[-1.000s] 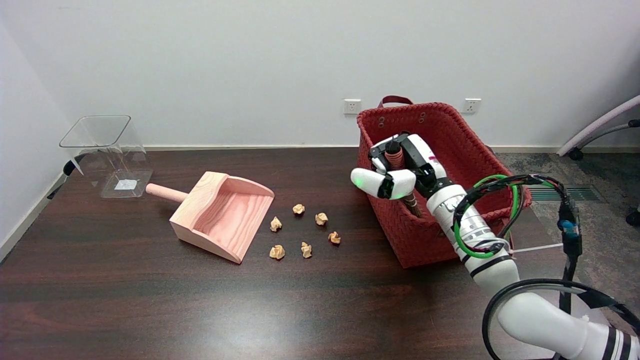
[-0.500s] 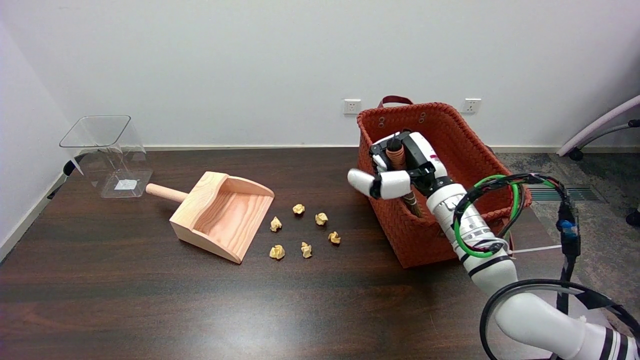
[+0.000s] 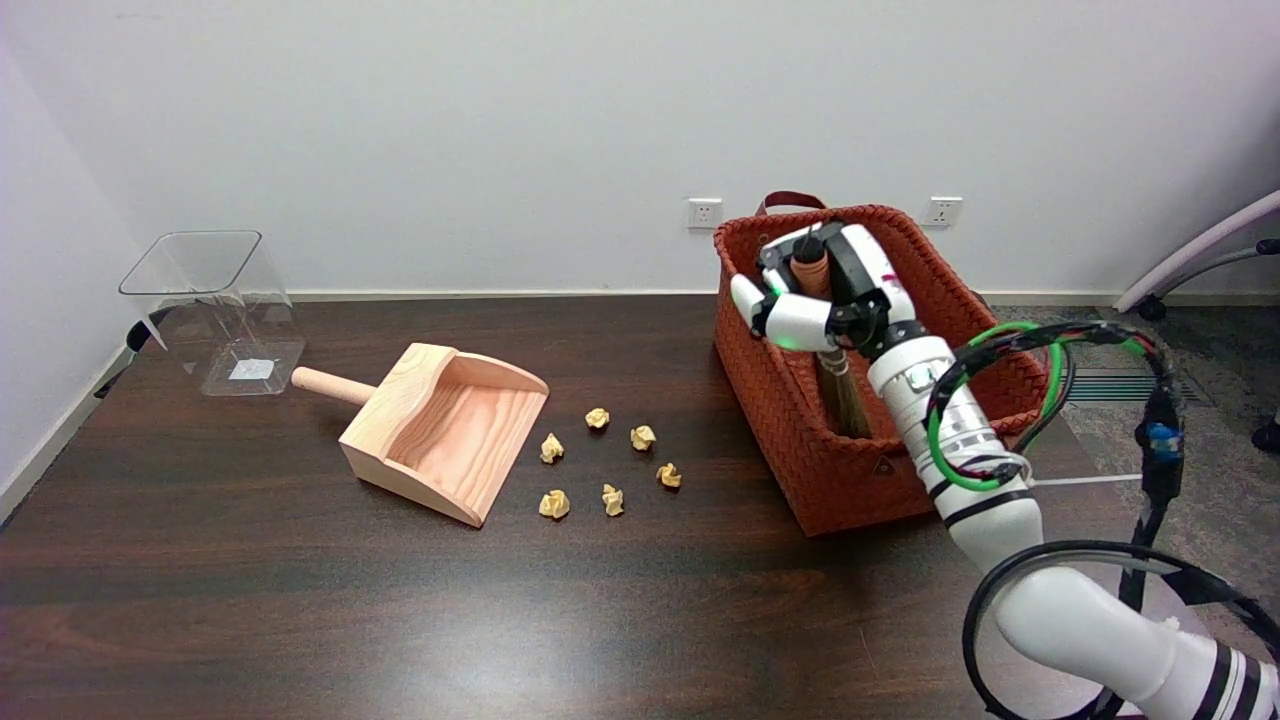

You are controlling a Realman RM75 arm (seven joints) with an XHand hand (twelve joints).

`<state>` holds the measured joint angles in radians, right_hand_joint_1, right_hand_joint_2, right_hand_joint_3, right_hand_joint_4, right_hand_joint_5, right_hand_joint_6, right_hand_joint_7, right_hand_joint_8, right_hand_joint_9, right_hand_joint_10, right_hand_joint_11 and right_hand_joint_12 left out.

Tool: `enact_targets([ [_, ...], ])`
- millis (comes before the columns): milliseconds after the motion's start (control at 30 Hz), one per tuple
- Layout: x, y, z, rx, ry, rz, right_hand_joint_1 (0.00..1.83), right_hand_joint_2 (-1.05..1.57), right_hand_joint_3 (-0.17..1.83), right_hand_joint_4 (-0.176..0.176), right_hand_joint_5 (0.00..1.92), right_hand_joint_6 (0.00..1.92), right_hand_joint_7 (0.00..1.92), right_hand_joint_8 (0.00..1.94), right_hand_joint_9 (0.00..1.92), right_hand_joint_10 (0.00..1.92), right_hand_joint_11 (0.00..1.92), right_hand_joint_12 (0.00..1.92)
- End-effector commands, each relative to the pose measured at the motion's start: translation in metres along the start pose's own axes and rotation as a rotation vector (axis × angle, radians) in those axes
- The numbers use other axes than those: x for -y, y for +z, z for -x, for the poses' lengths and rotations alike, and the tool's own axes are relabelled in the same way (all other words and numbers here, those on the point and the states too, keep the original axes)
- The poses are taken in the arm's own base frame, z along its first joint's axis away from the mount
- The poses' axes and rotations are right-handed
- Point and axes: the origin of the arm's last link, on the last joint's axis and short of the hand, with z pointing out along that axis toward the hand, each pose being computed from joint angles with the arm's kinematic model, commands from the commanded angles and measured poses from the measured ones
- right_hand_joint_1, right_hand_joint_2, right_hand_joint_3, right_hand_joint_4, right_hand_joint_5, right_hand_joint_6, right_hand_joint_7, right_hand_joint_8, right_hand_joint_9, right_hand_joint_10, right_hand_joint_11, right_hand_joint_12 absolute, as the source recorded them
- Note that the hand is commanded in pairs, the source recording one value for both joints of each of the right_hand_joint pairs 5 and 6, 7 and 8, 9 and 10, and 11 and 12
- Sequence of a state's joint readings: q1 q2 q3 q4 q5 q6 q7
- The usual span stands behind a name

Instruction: Pick up the broom by its handle.

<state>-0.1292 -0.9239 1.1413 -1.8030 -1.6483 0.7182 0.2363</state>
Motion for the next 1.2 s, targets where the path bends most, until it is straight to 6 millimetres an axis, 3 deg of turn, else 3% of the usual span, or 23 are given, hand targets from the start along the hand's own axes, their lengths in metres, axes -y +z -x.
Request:
enact_targets([
  [33,0.048,0.03,-0.033,-0.109,-0.113,-0.15,1.33,1.08,0.74,0.0,1.92,1.92,1.92,1.92,1.92,1.92,1.92,1.92],
  [233,0.067,0.048,-0.034,-0.111,-0.086,-0.202,1.34,1.08,0.75,0.0,1.92,1.92,1.92,1.92,1.92,1.92,1.92,1.92],
  [667,0.126,0.082,-0.003,-0.022,-0.117,-0.372,1.34,1.08,0.77,0.0,1.92,1.92,1.92,1.92,1.92,1.92,1.92,1.92],
  [700,0.143,0.081,-0.007,-0.054,-0.142,-0.432,1.34,1.08,0.77,0.0,1.92,1.92,1.92,1.92,1.92,1.92,1.92,1.92],
  [733,0.189,0.07,-0.032,-0.188,-0.209,-0.608,1.34,1.08,0.77,0.0,1.92,1.92,1.92,1.92,1.92,1.92,1.92,1.92],
  [767,0.132,0.084,0.008,-0.001,-0.109,-0.38,1.34,1.08,0.77,0.0,1.92,1.92,1.92,1.92,1.92,1.92,1.92,1.92],
  [1200,0.149,0.081,0.061,0.124,-0.042,-0.403,1.34,1.1,0.76,0.0,1.92,1.92,1.92,1.92,1.92,1.92,1.92,1.92],
])
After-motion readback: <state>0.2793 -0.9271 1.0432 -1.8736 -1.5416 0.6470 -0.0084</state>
